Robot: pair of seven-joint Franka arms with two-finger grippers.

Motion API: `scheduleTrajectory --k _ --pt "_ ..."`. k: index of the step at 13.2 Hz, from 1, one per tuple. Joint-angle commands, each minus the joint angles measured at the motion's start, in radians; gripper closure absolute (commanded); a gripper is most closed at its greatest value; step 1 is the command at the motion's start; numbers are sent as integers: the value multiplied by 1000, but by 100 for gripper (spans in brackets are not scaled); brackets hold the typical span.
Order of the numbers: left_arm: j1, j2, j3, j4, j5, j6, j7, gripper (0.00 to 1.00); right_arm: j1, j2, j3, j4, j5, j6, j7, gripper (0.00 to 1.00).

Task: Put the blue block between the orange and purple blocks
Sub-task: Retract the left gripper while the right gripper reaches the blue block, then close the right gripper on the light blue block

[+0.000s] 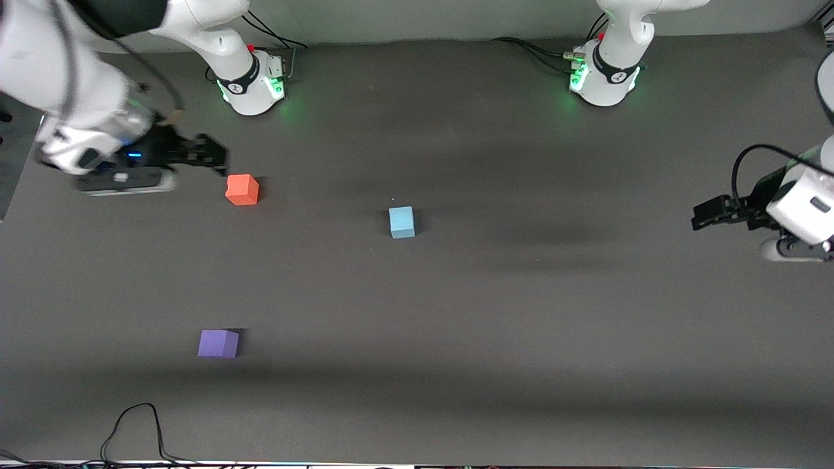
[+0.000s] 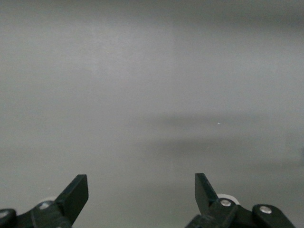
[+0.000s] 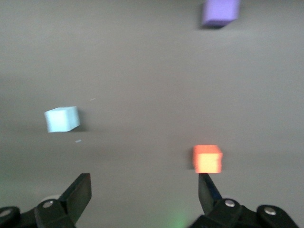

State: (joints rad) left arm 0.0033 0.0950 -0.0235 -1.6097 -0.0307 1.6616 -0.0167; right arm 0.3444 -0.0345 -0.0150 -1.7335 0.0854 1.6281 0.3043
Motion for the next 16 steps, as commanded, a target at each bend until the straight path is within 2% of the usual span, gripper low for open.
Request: scheduleTrajectory --k 1,4,6,9,12,16 --pt "6 -83 -9 -67 25 15 15 0 114 94 -11 11 57 90 99 0" --pt "6 -115 -9 -67 26 6 15 0 279 241 -13 -1 47 272 260 0" --pt "6 -120 -7 -68 26 3 61 0 358 330 -14 -18 45 378 291 0" --pt "4 -118 -9 -96 26 17 83 0 383 427 -13 -84 45 565 291 0" --pt "3 -118 -10 -96 38 10 61 0 418 563 -13 -93 48 709 291 0" --pt "4 -116 -12 -96 40 15 38 0 436 636 -11 -92 56 782 292 0"
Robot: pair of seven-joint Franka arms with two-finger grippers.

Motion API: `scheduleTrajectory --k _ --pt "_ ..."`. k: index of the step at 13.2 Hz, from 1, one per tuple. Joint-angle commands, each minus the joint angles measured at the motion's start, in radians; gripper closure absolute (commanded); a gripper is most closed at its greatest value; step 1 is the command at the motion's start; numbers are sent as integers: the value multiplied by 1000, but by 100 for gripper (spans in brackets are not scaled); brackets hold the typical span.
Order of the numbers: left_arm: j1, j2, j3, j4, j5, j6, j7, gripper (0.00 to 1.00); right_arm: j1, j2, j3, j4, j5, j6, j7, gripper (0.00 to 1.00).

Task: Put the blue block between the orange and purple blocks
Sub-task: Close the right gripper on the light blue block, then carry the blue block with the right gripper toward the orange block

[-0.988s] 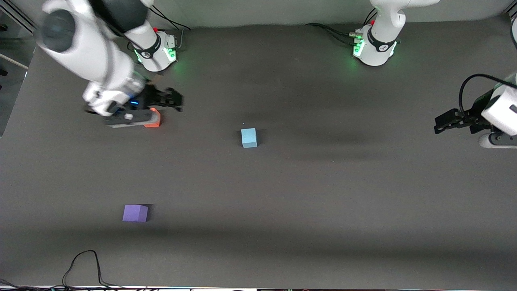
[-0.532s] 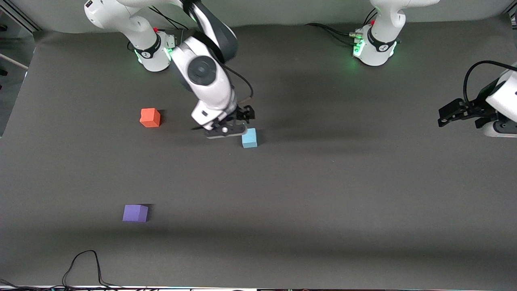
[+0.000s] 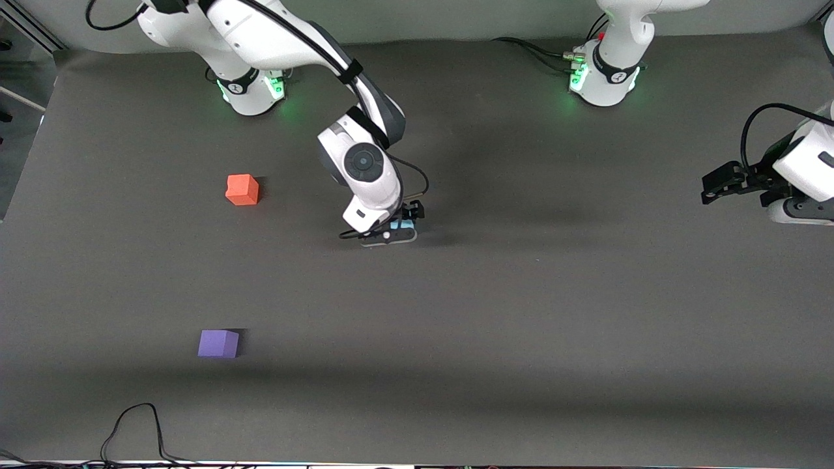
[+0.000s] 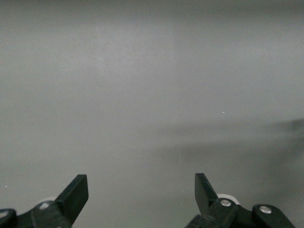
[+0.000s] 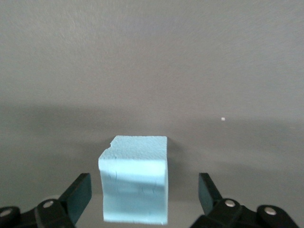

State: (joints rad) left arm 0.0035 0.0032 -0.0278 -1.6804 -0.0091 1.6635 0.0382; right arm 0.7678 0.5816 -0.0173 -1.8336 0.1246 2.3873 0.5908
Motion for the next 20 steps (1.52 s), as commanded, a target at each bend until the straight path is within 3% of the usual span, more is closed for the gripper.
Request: scheduleTrajectory --k 1,3,5,6,8,11,16,17,20 --pt "4 -23 -7 -25 17 12 -15 0 13 30 -9 8 18 30 6 0" --pt "3 -22 -7 -24 18 13 -15 0 25 37 -9 5 24 32 15 1" --pt "3 -20 -7 -22 17 12 -14 0 24 41 -9 7 26 27 15 47" --pt "3 -19 -7 -22 17 12 -14 0 22 40 -9 7 26 24 14 63" --pt "0 -17 -9 -22 17 15 -15 0 16 31 -10 7 26 6 9 79" --pt "-7 -17 -9 -22 17 13 -15 0 -28 -44 -20 11 24 -118 -9 79" --pt "-7 -18 -12 -22 18 1 -11 0 -231 -316 -24 20 17 -413 -121 79" --pt "-8 -19 -14 -22 18 1 -12 0 -251 -357 -47 20 12 -453 -140 79" --pt "-10 -19 -14 -22 17 2 -12 0 -249 -433 -211 11 10 -549 -302 79"
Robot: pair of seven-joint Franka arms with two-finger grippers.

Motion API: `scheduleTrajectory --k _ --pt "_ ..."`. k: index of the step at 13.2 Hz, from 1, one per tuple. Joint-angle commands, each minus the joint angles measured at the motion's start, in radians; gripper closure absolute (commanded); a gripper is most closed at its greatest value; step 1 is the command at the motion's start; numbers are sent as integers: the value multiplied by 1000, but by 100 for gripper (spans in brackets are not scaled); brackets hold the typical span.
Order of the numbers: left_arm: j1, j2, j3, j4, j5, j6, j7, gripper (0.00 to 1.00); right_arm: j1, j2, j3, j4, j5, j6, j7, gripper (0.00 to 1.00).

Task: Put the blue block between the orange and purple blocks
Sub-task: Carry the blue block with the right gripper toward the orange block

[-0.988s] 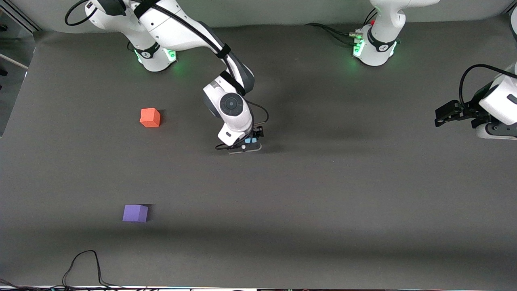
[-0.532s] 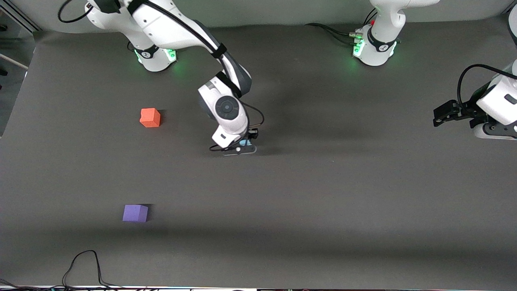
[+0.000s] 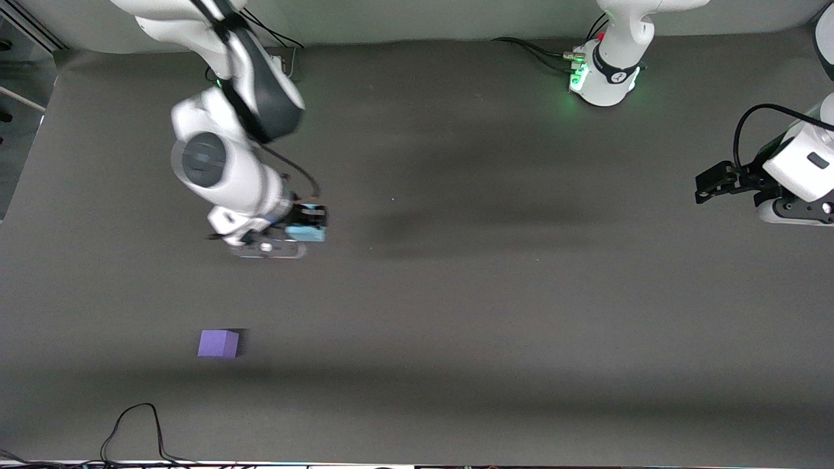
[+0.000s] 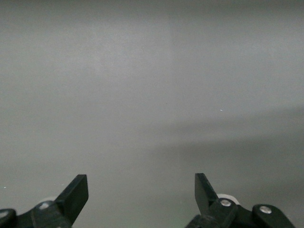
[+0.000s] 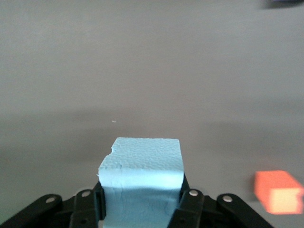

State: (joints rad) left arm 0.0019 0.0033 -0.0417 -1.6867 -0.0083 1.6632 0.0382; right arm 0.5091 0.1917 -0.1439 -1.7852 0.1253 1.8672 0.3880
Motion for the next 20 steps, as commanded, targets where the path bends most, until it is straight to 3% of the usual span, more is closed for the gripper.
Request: scheduleTrajectory --k 1,3,5,8,10,14,17,20 --pt "-6 -19 0 -16 17 3 -14 0 9 -54 -148 -43 10 -55 -163 79" --pt "-8 -19 0 -16 17 4 -14 0 11 -55 -264 -71 10 -66 -310 78" --pt "-8 -19 0 -16 17 4 -14 0 11 -41 -325 -150 10 24 -401 78" --pt "-10 -19 0 -14 21 4 -15 0 8 -22 -329 -360 11 321 -465 78" --pt "-10 -19 -1 -10 37 3 -14 0 0 47 -330 -417 25 467 -517 77" --pt "-10 -17 -1 -8 37 1 -14 0 -6 139 -330 -418 57 555 -540 76" --pt "-8 -17 -1 -8 36 1 -14 0 -4 184 -330 -418 160 588 -618 74" --pt "-8 -14 -1 -8 36 1 -21 0 -6 209 -330 -418 165 616 -630 73"
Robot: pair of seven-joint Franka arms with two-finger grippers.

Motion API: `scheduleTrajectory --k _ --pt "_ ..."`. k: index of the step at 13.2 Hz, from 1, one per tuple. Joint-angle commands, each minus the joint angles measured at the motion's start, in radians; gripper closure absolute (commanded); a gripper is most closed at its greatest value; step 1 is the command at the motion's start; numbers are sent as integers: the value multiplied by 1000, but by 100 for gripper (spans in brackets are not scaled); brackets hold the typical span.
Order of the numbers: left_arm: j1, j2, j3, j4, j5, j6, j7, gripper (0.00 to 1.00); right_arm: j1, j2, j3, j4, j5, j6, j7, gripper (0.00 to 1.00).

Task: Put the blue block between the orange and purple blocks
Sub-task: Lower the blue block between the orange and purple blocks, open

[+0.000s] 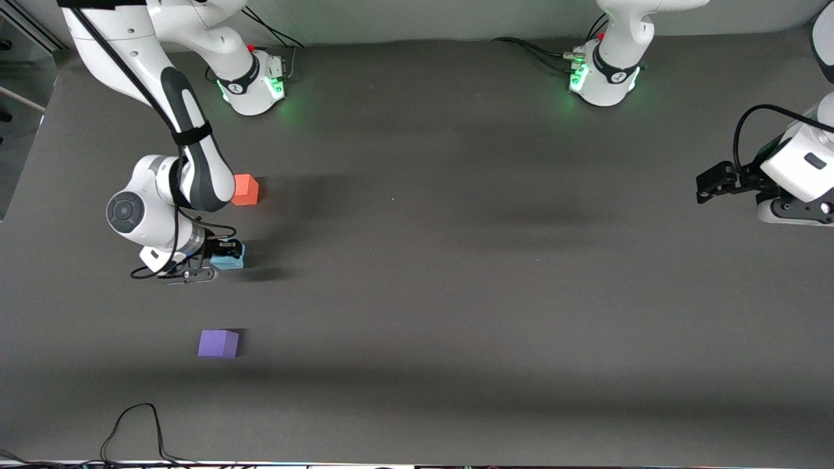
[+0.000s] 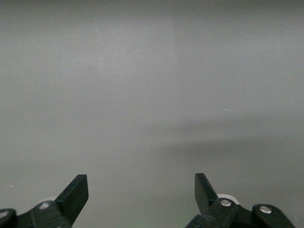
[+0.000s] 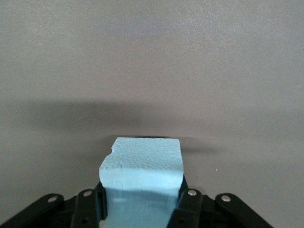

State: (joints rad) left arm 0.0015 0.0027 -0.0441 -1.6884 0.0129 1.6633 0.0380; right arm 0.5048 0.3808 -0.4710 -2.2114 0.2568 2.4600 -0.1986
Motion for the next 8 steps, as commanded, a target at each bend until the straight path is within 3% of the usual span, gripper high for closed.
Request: scheduleTrajectory --k 1,4,8 --pt "-8 -12 1 -7 15 1 -23 0 -2 30 -3 10 35 31 -44 71" --pt "-8 -9 1 -4 13 1 -24 0 -2 41 -1 10 35 45 -44 70" --pt "-5 -10 1 3 7 -2 -27 0 0 53 -1 12 97 43 -83 59"
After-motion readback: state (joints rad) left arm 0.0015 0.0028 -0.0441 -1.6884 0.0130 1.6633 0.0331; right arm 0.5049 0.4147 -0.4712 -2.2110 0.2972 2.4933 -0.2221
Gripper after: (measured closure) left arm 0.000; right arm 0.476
